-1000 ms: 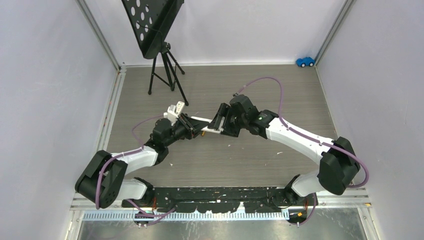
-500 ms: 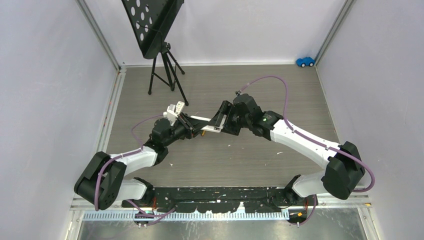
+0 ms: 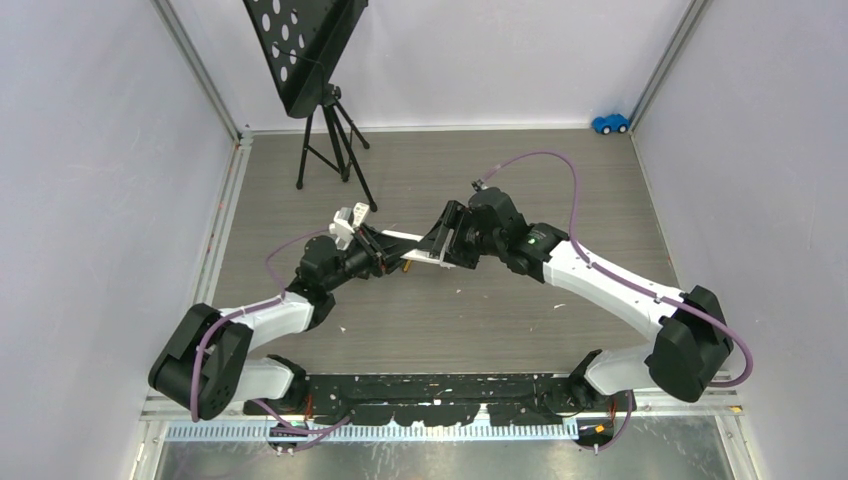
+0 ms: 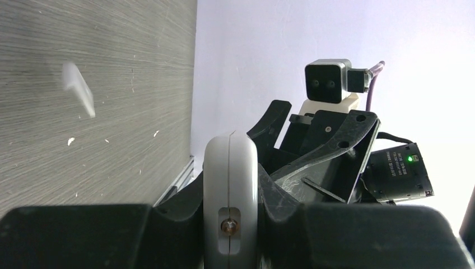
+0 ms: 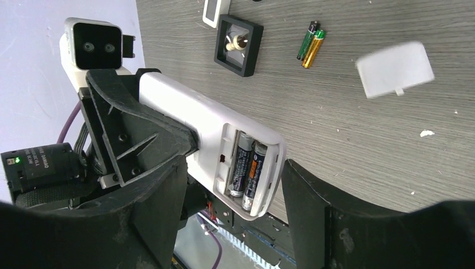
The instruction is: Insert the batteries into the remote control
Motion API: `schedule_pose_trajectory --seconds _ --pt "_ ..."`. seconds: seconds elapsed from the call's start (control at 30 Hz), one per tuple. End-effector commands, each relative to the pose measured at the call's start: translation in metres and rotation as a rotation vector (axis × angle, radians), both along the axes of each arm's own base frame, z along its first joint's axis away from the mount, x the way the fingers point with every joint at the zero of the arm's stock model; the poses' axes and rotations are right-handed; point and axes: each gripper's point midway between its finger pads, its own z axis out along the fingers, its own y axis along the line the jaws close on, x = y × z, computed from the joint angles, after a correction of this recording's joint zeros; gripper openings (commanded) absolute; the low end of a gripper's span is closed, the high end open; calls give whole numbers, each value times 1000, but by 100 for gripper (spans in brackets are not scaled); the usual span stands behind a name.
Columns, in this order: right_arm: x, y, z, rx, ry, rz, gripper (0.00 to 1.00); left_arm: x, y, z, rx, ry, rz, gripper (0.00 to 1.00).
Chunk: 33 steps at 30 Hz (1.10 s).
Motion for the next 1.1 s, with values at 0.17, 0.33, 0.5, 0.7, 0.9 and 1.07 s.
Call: schedule_pose_trajectory --seconds 0.17,0.33,0.5,0.7,0.9,1.07 --pt "5 -22 6 -81 -83 -46 67 4 20 -15 133 -40 31 0" --pt "20 -56 -24 -297 -132 -102 67 0 48 -43 324 -28 86 0" --pt "44 -57 -52 -490 -203 -8 69 -8 81 -56 516 -24 156 0" --pt "88 -36 -91 -671 -200 85 79 -15 91 -55 574 -19 156 0" --pt "122 -20 -118 -806 -191 145 85 -15 86 -56 562 -32 118 0" --pt "130 -21 -142 -885 -142 158 85 -17 82 -65 564 -10 85 0"
